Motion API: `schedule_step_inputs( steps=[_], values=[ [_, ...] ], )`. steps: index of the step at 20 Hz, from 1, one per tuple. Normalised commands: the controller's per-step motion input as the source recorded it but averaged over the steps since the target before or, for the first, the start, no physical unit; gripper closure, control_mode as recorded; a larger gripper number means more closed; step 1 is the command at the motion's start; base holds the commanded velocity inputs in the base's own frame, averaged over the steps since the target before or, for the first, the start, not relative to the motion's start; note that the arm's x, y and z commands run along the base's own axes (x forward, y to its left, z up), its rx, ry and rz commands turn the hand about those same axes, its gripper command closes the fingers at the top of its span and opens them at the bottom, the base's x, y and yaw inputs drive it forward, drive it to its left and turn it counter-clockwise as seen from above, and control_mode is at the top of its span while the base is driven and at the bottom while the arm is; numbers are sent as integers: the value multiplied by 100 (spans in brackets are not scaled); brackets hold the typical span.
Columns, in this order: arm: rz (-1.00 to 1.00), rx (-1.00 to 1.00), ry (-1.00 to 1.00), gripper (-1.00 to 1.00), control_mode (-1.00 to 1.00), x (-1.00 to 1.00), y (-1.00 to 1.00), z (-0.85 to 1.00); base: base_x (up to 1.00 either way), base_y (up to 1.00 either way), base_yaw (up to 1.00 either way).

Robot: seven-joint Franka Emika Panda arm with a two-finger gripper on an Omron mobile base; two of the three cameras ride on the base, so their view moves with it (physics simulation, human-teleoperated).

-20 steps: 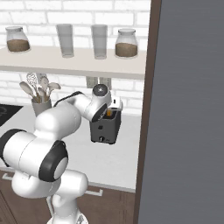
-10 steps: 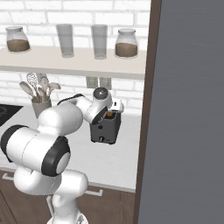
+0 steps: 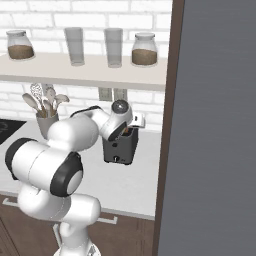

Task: Start the toaster. Once the lever pops up, take the bread to the plate on the dining counter.

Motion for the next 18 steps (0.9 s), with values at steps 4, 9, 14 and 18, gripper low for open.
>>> schedule_step_inputs(
  steps=[4,9,14,18],
  values=[
    [-2,0,0,-100,-100,9,1,0,0,0,0],
    [-5,0,0,-100,-100,3,11,-1,0,0,0],
    [-5,0,0,-100,-100,3,12,-2,0,0,0],
    [-4,0,0,-100,-100,6,12,-3,0,0,0]
  ],
)
